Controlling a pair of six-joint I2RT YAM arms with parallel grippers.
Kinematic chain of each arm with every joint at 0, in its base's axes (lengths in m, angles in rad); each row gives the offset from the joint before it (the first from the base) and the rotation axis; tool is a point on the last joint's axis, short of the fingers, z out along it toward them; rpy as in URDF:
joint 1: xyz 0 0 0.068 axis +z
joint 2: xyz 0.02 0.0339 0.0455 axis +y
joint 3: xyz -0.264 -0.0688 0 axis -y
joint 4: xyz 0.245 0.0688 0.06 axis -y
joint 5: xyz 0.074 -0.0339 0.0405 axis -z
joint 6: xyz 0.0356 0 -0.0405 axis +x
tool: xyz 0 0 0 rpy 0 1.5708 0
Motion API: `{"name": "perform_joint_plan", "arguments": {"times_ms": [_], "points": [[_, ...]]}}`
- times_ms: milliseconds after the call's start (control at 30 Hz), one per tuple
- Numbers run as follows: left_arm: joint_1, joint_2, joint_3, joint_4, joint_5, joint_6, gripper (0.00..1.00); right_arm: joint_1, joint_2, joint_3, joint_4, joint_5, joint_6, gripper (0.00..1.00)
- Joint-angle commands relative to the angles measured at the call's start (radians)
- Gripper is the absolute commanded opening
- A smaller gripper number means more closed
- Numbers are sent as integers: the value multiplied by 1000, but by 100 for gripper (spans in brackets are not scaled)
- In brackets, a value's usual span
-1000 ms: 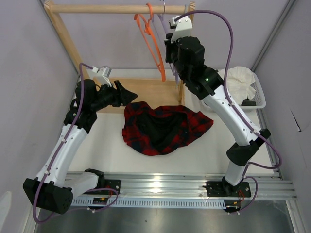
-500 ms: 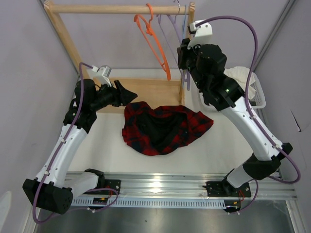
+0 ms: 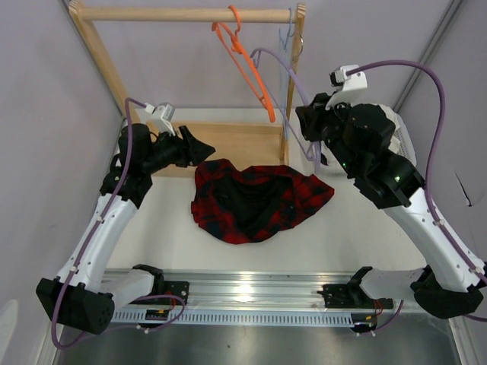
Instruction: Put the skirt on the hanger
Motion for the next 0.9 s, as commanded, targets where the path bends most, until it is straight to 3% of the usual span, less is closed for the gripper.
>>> {"name": "perform_joint_plan", "arguments": {"times_ms": [0,333,867], "points": [[-6,7,-18,23,-17,-15,58,3,-71,-27,14,-59,67,0],[-6,16,-55,23,-31,-16,58,24,-162,-121,-131,-91,152,0],[-6,4,-92,-24,-81,-13,57,41,-356,-381,-220,-194,276,0]]}}
